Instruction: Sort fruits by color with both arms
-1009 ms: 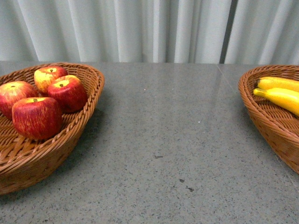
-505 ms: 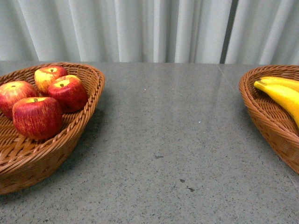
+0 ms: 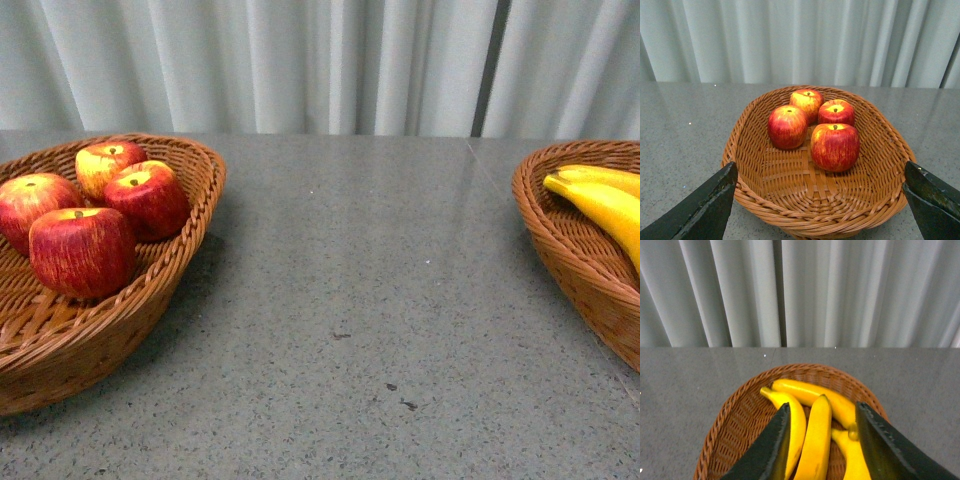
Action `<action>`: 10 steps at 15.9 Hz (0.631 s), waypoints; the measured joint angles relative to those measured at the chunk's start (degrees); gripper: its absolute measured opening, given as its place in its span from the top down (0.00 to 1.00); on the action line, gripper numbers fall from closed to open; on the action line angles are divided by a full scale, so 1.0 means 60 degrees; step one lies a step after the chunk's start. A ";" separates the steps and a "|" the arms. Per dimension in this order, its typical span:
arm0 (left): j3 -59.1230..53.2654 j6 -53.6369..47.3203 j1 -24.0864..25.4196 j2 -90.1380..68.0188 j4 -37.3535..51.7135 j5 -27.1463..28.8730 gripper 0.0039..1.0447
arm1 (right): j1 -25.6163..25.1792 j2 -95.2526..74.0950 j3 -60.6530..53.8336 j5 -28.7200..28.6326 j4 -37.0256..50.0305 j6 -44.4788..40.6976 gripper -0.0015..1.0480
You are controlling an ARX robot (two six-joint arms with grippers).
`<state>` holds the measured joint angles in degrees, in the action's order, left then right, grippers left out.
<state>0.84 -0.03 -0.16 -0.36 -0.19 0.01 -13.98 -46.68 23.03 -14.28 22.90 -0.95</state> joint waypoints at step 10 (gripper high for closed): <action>0.0000 0.0000 0.0000 0.0000 0.0000 0.0000 0.06 | 0.2353 0.4211 -0.2838 0.2386 -0.1180 0.0076 0.98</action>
<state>0.84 -0.03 -0.16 -0.36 -0.19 0.01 0.14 -21.41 6.00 0.03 15.81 -0.49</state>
